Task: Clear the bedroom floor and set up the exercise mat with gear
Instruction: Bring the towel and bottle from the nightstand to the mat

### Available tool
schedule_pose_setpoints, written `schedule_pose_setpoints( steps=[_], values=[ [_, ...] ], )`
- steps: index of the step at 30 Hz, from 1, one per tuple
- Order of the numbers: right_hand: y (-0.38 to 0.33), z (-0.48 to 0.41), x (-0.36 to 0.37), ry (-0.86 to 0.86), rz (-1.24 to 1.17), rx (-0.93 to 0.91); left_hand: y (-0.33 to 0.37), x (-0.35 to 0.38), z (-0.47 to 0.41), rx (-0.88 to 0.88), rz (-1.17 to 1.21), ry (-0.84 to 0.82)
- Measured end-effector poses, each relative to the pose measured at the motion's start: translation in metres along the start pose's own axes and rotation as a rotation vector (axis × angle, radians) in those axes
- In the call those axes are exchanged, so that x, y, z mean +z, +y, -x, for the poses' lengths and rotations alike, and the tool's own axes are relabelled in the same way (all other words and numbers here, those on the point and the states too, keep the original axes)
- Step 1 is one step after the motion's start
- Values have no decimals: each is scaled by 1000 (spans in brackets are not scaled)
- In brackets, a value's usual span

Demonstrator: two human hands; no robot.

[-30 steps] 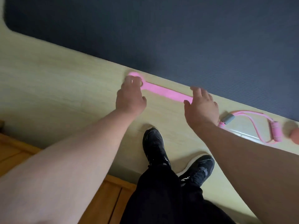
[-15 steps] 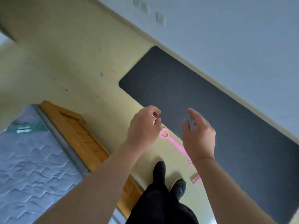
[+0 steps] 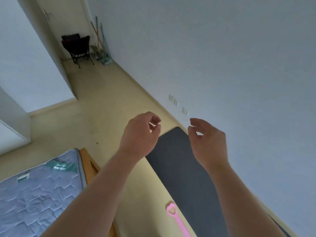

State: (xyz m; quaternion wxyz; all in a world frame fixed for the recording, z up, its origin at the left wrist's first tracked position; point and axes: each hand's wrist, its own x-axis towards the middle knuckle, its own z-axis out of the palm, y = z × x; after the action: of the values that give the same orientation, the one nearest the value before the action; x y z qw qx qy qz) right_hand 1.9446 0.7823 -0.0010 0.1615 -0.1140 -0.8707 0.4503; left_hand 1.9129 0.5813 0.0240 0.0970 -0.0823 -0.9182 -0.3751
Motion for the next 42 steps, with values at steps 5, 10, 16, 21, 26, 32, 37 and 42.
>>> schedule_pose_setpoints(
  steps=[5,10,16,21,26,32,37,42],
  values=[
    [-53,-17,4,-60,-57,-162,9,-50,-2,-25,-45,122],
    [-94,-34,32,-108,-79,-261,-13,-83,-17,-58,-90,209],
    [-142,-80,98,-106,-84,-379,-72,-114,-63,-97,-151,238],
    [-188,-136,181,-132,-27,-450,-140,-153,-134,-137,-192,271],
    [-236,-196,268,-148,-6,-496,-206,-196,-215,-184,-227,280],
    [-274,-264,362,-203,11,-527,-278,-228,-295,-260,-260,293],
    [-301,-335,458,-287,19,-585,-356,-246,-363,-343,-297,339],
    [-354,-407,562,-458,13,-697,-426,-286,-425,-472,-353,436]
  ],
)
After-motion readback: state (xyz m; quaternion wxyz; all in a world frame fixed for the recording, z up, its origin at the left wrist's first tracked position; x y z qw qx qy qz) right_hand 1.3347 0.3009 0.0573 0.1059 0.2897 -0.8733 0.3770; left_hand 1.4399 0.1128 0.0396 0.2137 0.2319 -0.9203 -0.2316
